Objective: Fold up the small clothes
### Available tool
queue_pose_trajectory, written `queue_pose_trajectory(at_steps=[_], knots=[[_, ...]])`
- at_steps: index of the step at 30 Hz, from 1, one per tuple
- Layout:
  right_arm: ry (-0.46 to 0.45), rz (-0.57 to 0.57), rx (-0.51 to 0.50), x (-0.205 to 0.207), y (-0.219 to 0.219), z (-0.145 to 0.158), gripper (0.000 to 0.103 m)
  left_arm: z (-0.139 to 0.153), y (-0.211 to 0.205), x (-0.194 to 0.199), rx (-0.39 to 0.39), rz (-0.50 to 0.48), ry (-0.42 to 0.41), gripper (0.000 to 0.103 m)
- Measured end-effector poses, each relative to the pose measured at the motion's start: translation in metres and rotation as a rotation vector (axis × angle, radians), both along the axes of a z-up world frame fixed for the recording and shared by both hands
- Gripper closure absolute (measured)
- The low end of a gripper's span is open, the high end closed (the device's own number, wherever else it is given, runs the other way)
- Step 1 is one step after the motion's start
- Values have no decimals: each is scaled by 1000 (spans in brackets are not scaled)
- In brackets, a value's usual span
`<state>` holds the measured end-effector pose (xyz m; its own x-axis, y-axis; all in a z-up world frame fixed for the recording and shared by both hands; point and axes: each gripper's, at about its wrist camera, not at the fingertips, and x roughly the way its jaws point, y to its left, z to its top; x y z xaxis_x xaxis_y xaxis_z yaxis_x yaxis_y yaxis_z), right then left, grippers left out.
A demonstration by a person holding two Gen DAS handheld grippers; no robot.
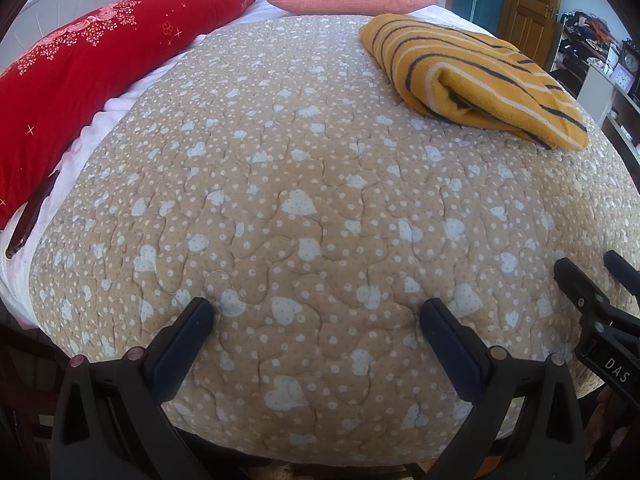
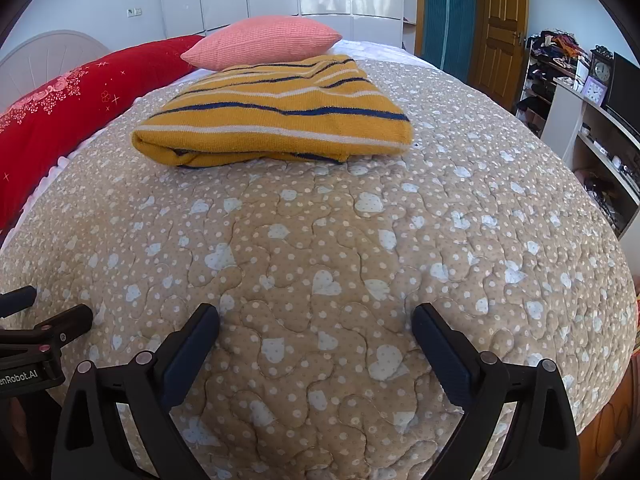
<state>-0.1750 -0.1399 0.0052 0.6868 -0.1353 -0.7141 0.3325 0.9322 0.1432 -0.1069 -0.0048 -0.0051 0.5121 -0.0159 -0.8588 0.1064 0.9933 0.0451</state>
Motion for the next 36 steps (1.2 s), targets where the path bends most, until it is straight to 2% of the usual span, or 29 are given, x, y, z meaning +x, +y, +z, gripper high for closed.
queue_pose_trajectory(at_steps=[3,5,7,8,11,14,16,18,20,22,23,25,28,30,34,36], knots=[[2,4,8,0,-2,1,4,0,-2,-2,6,-2,-21,0],[-14,14,53,-3,-8,8,5,0,-3,-4,15,-22,-29,0],[-89,43,139,-7,-21,22,20,1,-1,-5,0,-36,-36,0],[-127,53,169,-5,-31,34,23,1,-1,-6,-2,-39,-41,0],[-187,55,132,15,-57,74,36,2,-1,-7,0,-37,-54,0],[-239,105,124,54,-80,100,38,5,0,-9,-9,-33,-54,0],[-209,78,85,92,-95,100,46,12,3,-12,-37,-37,-59,0],[-178,50,99,121,-112,91,55,21,6,-18,-59,-48,-90,0],[-137,20,109,151,-128,79,55,34,9,-26,-47,-59,-150,0],[-4,27,137,189,-139,56,55,46,13,-31,-29,-64,-193,0],[72,27,196,203,-148,42,55,50,15,-32,-27,-65,-203,0],[12,-13,204,199,-152,56,54,59,23,-33,-31,-65,-224,0],[-70,19,64,201,-138,92,54,68,35,-31,-44,-42,-247,0],[-94,50,26,215,-130,105,54,70,40,-25,-63,-35,-241,0],[4,114,61,265,-114,90,52,71,45,-23,-97,-20,-237,0],[150,129,79,293,-103,64,45,71,48,-23,-94,-21,-231,0]])
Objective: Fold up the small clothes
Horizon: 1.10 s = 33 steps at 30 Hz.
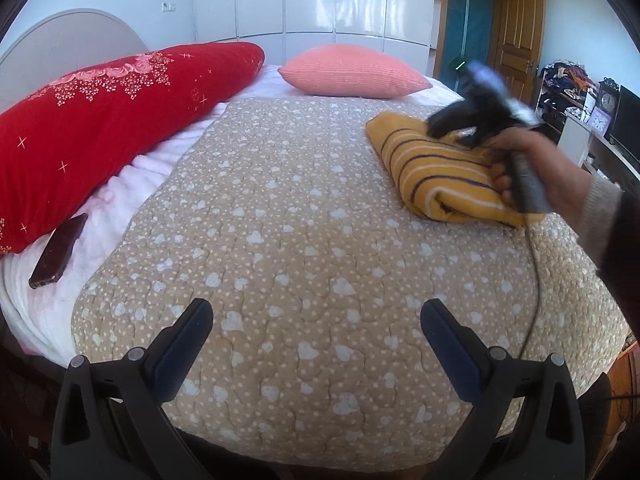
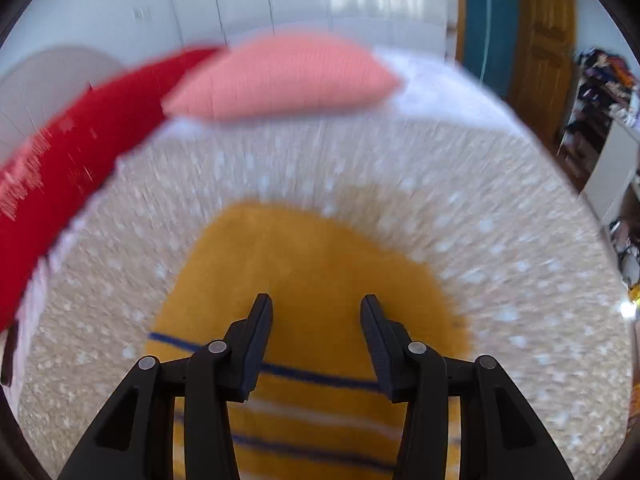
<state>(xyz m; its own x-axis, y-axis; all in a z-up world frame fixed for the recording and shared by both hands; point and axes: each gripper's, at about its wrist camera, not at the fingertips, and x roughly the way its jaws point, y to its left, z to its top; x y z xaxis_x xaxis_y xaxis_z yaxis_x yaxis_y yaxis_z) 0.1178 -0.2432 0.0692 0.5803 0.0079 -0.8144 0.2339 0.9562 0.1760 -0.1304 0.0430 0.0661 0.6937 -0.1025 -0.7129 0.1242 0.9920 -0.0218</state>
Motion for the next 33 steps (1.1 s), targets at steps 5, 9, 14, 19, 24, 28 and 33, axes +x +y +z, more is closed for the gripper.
queue_pose_trajectory(at_steps=[5,9,14,19,24,28,33], knots=[[-140,-18,-68,-6,18,36,45,0,12,-2,11,8,-12,0],[-193,101,-16,-2,56,43,35,-5,14,5,-31,26,13,0],[-50,192,-177,11,90,10,29,-2,9,-2,-48,-1,26,0],[-277,168,-25,-63,62,50,29,-3,14,-1,-39,21,27,0],[-316,32,20,-141,17,29,28,-3,0,-1,-72,-3,34,0],[-227,-129,-43,-183,-28,-13,28,0,-26,1,-13,-62,18,0],[-255,-277,125,-228,-83,-54,18,9,-54,17,22,-91,-12,0]])
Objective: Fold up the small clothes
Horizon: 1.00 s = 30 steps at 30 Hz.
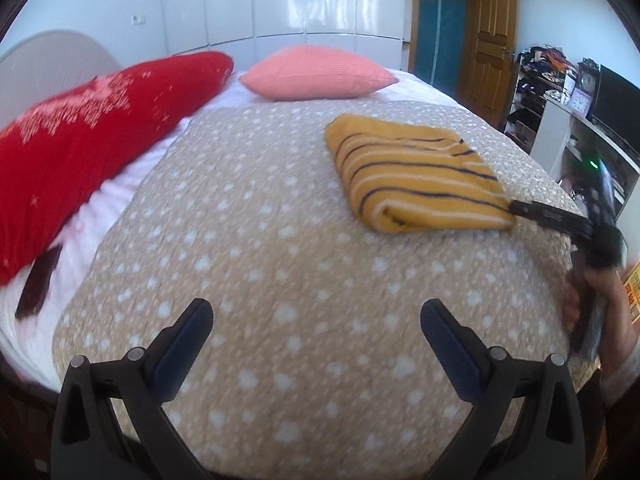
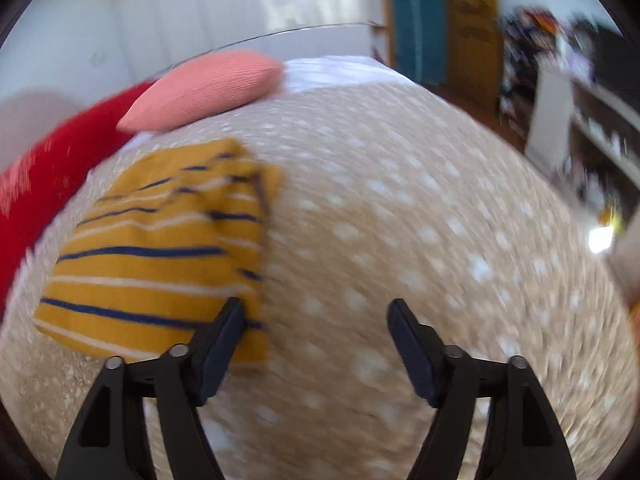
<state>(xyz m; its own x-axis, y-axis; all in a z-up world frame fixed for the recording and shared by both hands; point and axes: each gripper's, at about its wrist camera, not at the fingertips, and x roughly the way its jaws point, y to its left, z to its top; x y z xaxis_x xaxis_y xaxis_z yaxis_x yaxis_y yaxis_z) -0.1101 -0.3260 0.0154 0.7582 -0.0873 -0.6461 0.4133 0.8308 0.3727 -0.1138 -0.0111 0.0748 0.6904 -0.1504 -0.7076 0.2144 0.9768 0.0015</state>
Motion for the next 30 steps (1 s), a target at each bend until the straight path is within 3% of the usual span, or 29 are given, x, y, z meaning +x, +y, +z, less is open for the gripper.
queue_pose_trajectory(at_steps=[3,7,13,22,26,30], knots=[[-38,-38,57,-8,-10,-7,18,0,-16,18,-13,-8,37,0],[-28,-35,25,-4,-4,-10,17,4,-26,26,-105,7,67,0],[-53,-44,37,-3,-3,-15,17,9,-32,7,-56,76,-35,0],[-146,-211,-18,-69,17,8,16,31,-12,-30,73,181,-240,0],[-163,-130,-96,-91,65,18,15,37,-13,-40,82,165,-322,0],[-120,-26,-158,-90,102,14,14,41,-26,-45,76,83,-334,0]])
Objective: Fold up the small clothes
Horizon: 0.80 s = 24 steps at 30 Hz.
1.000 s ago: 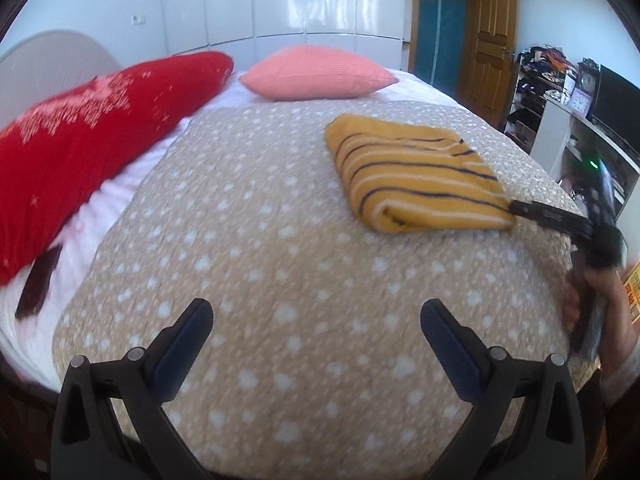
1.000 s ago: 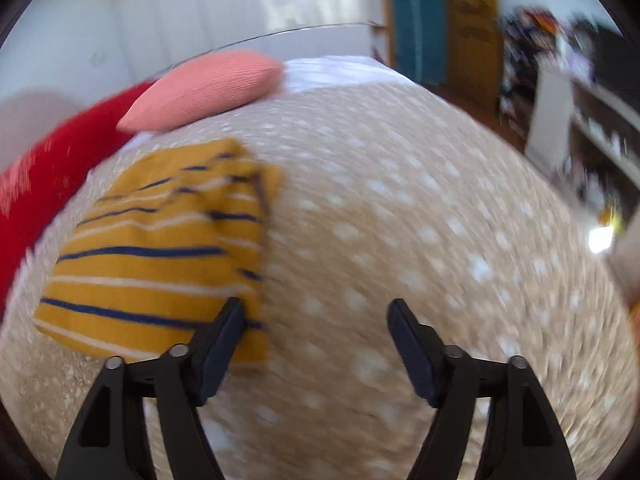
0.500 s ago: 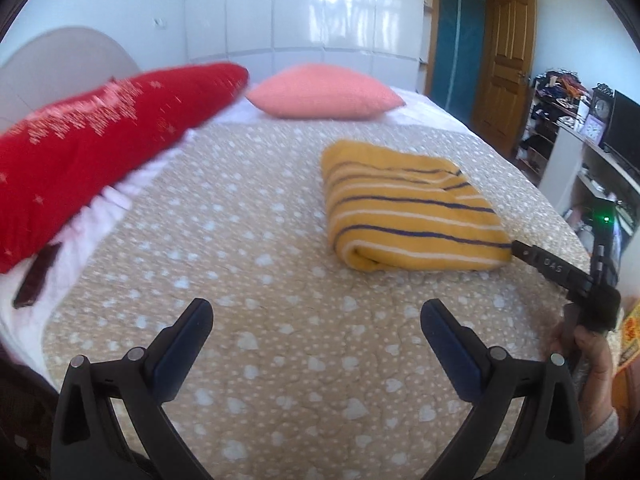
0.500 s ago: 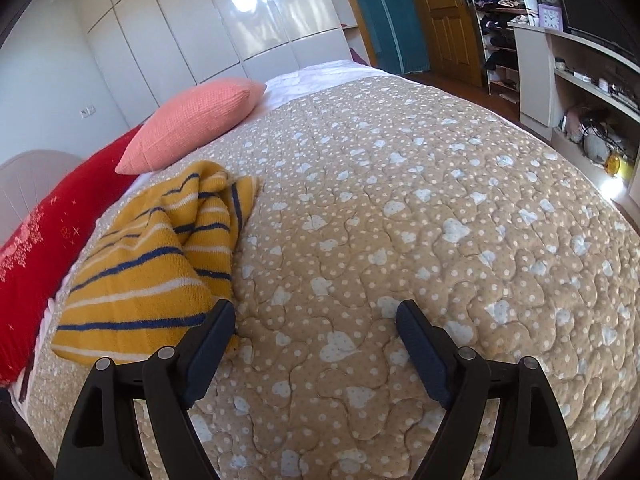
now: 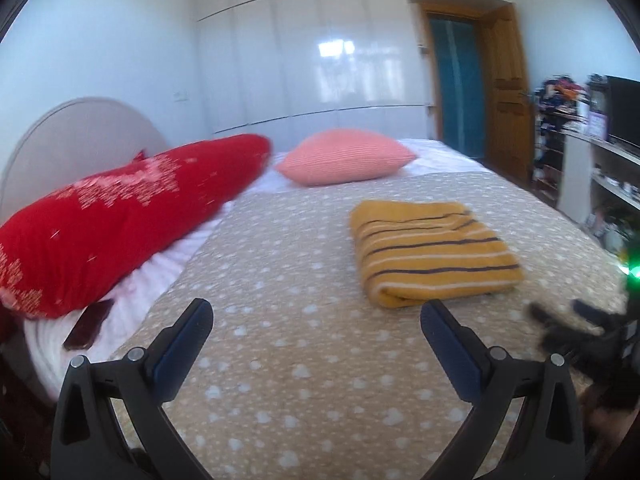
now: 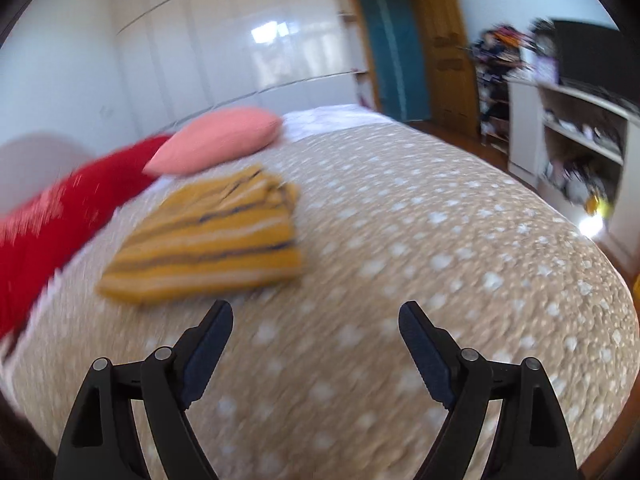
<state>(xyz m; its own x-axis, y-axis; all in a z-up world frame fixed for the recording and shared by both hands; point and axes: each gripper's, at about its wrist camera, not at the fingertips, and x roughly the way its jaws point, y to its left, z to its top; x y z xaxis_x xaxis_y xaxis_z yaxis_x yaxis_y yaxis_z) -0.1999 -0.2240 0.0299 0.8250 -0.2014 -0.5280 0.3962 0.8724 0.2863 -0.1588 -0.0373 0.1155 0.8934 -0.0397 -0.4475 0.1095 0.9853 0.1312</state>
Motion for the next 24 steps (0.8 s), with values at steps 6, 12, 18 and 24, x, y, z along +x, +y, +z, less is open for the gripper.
queue_pose_trajectory(at_steps=[6,12,18,24], knots=[[27,28,11,6,13,-14,14,-1,-25,-6,61,-78,-14,0],[33,-17,34,5,5,-25,14,-23,-48,3,163,-92,95,0],[49,-30,-3,4,10,-26,14,-41,-49,10,188,-87,186,0],[60,-33,-16,4,13,-27,13,-53,-43,15,176,-81,254,0]])
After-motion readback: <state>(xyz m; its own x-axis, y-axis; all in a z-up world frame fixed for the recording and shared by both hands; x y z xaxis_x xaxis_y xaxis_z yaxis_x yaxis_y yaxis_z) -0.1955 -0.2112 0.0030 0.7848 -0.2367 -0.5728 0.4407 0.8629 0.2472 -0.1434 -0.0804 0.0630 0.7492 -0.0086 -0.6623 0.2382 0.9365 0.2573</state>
